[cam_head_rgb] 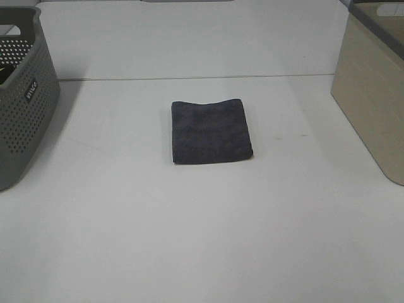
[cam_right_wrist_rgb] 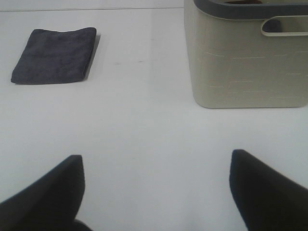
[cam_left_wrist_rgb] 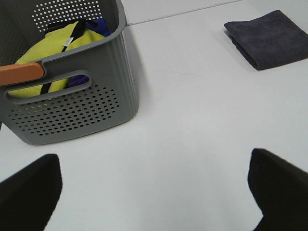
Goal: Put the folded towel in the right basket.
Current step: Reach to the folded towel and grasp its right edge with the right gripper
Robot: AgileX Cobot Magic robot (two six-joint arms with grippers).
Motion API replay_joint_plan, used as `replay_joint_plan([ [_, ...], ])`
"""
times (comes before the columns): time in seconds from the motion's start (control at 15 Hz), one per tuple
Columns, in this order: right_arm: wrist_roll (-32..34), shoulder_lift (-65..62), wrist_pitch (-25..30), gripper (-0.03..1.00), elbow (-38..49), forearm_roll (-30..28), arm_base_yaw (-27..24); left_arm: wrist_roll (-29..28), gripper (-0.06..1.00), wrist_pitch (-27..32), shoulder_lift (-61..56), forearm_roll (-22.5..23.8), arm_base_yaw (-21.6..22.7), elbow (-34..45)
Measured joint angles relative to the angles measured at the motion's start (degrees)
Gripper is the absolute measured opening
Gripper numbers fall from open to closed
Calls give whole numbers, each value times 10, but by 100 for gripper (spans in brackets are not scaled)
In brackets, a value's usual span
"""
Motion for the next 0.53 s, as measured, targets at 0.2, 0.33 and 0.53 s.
replay_joint_plan([
  [0.2, 0, 0, 0, 77, 0, 0, 0, 0, 99, 0, 0, 0, 0, 0],
  [0.33, 0, 0, 0, 77, 0, 0, 0, 0, 99, 0, 0, 0, 0, 0],
  [0.53, 0, 0, 0, 77, 0, 0, 0, 0, 99, 0, 0, 0, 0, 0],
])
